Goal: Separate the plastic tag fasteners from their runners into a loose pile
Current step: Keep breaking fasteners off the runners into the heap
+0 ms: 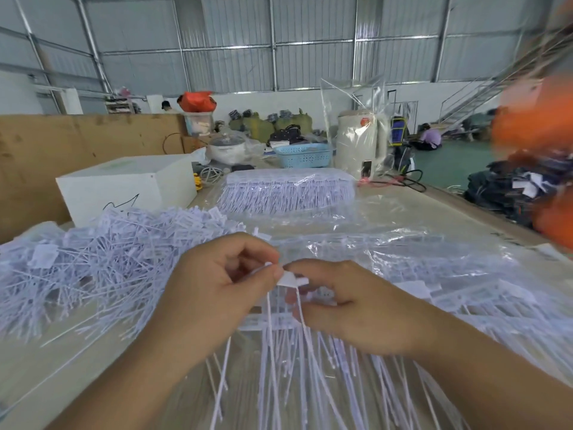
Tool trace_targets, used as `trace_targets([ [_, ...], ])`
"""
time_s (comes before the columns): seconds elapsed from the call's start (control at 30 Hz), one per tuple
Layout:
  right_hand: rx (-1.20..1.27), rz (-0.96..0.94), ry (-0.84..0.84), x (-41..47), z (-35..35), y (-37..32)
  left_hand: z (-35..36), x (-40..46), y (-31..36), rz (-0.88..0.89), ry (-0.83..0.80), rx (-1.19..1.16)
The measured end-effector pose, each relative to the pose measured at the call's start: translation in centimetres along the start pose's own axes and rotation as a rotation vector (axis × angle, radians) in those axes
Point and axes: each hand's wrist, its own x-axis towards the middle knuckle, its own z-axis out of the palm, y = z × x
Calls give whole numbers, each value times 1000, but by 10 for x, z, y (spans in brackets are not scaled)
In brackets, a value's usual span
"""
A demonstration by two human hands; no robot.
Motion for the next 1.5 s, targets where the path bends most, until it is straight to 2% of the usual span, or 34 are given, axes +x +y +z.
trace_targets([
  [0.13, 70, -22, 126, -1, -7, 6, -3, 1, 1, -19, -1, -47],
  [0.3, 86, -59, 216, -3, -20, 15, -6, 2, -4, -134, -160, -174],
  [0.37, 37, -32, 175, -4, -24, 16, -5, 3, -7, -162, -172, -184],
  [0.47, 96, 22, 38, -9, -26, 13, -2, 2, -9, -155, -173, -189],
  [0.53, 101, 49, 4, -10, -25, 10, 0, 1, -9, -154, -177, -188],
  [0.73, -162, -7, 108, -6, -17, 7, 6, -2, -6, -189, -221, -211],
  [0.97, -59, -68, 96, -5, -19, 6, 5, -3, -4, -155, -251, -280],
  [1.03, -5, -38, 92, -6, -22, 9, 1, -3, -4, -154, -330, -265],
  [1.13, 18, -17, 37, -6, -24, 11, -6, -5, -4, -190, -533, -227],
  [1.17, 12, -15, 23, -6, -23, 11, -6, -5, -4, -198, -548, -201],
  [1.23, 25, -8, 41, -5, -20, 9, -4, -4, -6, -206, -452, -160],
  [1.33, 107, -16, 134, -3, -14, 5, 6, -3, -6, -143, -179, -117],
  [1.4, 173, -19, 236, -2, -8, 1, 14, -5, -5, -107, -20, -96],
  [1.5, 239, -23, 405, 1, -1, -1, 26, -12, -1, -76, 126, -90],
])
